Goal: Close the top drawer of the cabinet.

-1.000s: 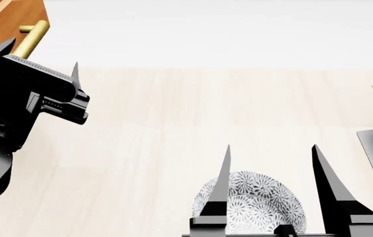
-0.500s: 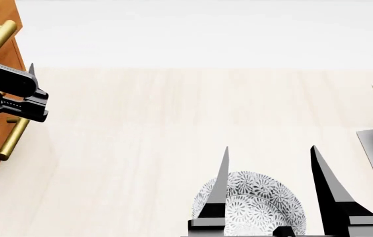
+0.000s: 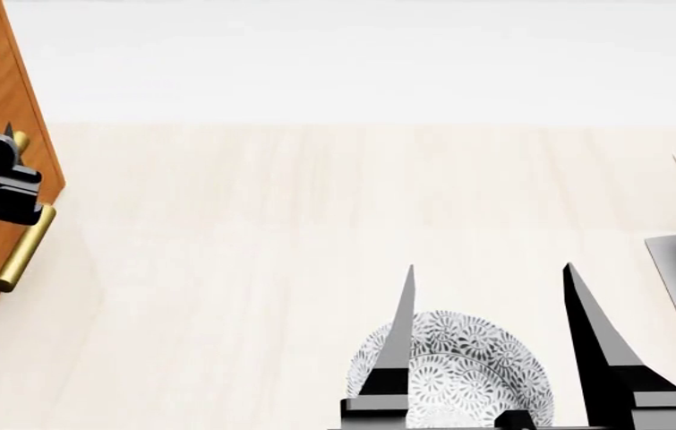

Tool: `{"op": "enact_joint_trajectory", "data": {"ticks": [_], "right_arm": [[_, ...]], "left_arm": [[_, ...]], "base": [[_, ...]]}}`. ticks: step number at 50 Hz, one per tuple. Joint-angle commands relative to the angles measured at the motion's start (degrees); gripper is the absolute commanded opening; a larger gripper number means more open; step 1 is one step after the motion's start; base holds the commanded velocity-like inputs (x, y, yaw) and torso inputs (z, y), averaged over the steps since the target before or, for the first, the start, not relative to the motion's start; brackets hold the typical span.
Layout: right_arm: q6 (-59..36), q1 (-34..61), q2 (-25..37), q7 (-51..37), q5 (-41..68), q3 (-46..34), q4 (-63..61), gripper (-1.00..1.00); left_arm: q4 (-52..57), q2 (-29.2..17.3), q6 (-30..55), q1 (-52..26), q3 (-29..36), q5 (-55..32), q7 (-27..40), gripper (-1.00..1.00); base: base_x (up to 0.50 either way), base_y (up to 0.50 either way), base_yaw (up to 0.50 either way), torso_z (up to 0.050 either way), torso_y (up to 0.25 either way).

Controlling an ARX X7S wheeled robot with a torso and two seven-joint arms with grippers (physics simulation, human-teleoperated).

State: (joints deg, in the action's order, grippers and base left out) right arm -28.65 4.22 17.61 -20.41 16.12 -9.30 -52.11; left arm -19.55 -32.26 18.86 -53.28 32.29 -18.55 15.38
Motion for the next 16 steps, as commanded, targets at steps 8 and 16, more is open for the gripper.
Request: {"op": "enact_joint_trajectory", "data": {"ticks": [8, 16], "right_arm": [[0.89, 0.09, 0.6, -0.48, 0.5, -0.38, 0.88, 1.0], [0.74, 0.12, 0.91, -0.87, 0.76, -0.51, 0.54, 1.0]], "left_arm": [[-3.6, -5.3, 1.69, 4.68, -6.95, 0.24, 3.62, 1.0], [-3.05, -5.53, 1.59, 5.85, -7.49, -0.18, 4.18, 1.0]], "base": [[0.0, 0.0, 0.01, 0.0, 0.0], [0.0, 0.0, 0.0, 0.0, 0.0]]}}
